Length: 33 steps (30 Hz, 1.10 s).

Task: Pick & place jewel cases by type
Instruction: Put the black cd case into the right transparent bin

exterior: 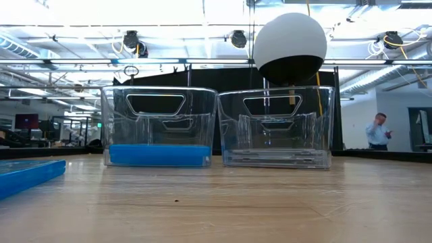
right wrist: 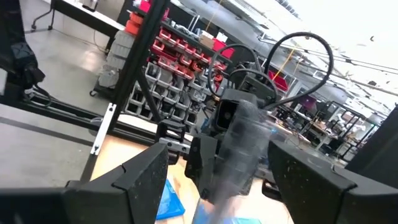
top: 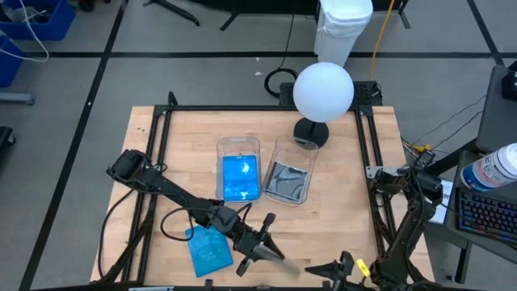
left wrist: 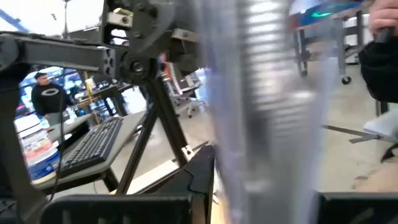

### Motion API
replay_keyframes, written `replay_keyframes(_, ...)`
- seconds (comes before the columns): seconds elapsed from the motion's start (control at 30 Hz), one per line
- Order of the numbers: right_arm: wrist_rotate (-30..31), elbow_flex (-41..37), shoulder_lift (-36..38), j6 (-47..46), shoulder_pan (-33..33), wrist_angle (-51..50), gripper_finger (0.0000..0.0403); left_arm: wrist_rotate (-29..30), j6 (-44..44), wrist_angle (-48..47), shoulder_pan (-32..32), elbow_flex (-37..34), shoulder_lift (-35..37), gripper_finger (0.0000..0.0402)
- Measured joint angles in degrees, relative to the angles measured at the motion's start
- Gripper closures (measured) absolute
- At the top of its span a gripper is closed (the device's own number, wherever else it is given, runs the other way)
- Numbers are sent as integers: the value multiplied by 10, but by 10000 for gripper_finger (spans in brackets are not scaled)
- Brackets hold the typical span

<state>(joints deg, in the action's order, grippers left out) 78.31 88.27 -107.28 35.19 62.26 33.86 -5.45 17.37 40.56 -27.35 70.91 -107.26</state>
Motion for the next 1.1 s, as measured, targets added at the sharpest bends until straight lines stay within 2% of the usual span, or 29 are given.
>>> replay_keyframes(0.3, 45, 0, 1, 1, 19, -1, 135, 2, 8, 4, 0, 0, 0, 351)
replay_keyframes(0.47, 19, 0, 1, -55, 0, -39, 135, 12, 14, 6, -1, 12, 0, 351)
replay_keyframes(0.6, 44, 0, 1, -76, -23, -45, 135, 34, 25, 0, 0, 19, 0, 351)
replay_keyframes(0.8, 43, 0, 1, -82, -55, -45, 138, 55, 25, -20, 3, 19, 0, 351)
replay_keyframes(0.93, 43, 0, 1, -81, -61, -45, 166, 55, 25, -30, 3, 19, 0, 351)
replay_keyframes(1.1, 43, 0, 1, -69, -59, -45, 235, 56, 25, -36, 3, 19, 0, 350)
